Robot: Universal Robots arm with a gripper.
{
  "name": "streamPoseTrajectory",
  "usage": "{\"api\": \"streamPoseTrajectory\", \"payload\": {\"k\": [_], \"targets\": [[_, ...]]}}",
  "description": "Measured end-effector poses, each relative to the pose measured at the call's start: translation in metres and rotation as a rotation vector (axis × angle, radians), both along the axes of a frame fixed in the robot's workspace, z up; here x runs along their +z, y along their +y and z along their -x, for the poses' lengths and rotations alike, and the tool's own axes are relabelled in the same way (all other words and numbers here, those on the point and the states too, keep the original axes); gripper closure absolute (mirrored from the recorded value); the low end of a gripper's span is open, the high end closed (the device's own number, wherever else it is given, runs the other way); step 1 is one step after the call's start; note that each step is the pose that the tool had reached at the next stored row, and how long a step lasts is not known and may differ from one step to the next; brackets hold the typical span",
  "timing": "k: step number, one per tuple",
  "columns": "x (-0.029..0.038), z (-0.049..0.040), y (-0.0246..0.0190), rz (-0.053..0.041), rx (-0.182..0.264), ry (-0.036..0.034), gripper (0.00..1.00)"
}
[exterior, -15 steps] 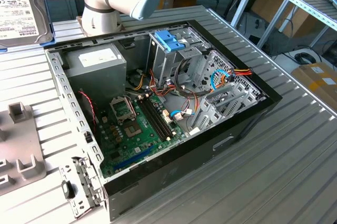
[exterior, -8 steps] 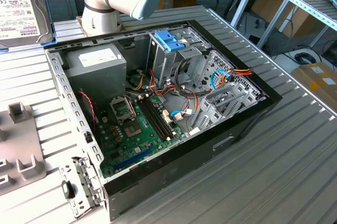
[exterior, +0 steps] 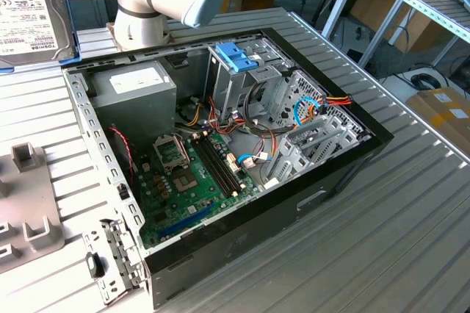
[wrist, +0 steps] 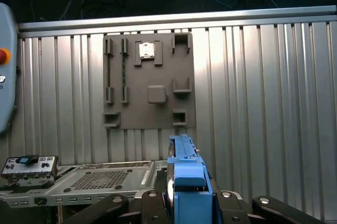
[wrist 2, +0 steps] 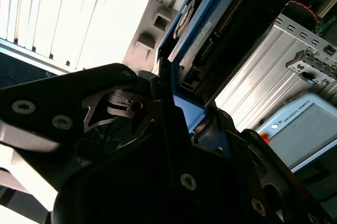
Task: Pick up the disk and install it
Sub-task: 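Pick up the disk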
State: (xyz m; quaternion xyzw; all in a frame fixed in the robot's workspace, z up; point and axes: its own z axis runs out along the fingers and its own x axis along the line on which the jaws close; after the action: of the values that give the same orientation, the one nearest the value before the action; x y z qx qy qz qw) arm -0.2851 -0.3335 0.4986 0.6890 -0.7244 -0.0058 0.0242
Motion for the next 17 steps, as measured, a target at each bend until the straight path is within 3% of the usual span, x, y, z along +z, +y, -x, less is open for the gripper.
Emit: {"api": "streamPoseTrajectory", "payload": {"k": [17], "targets": [[-0.0002, -0.0039, -0.0001, 0.0014, 0.000, 0.0000, 0.63]]}}
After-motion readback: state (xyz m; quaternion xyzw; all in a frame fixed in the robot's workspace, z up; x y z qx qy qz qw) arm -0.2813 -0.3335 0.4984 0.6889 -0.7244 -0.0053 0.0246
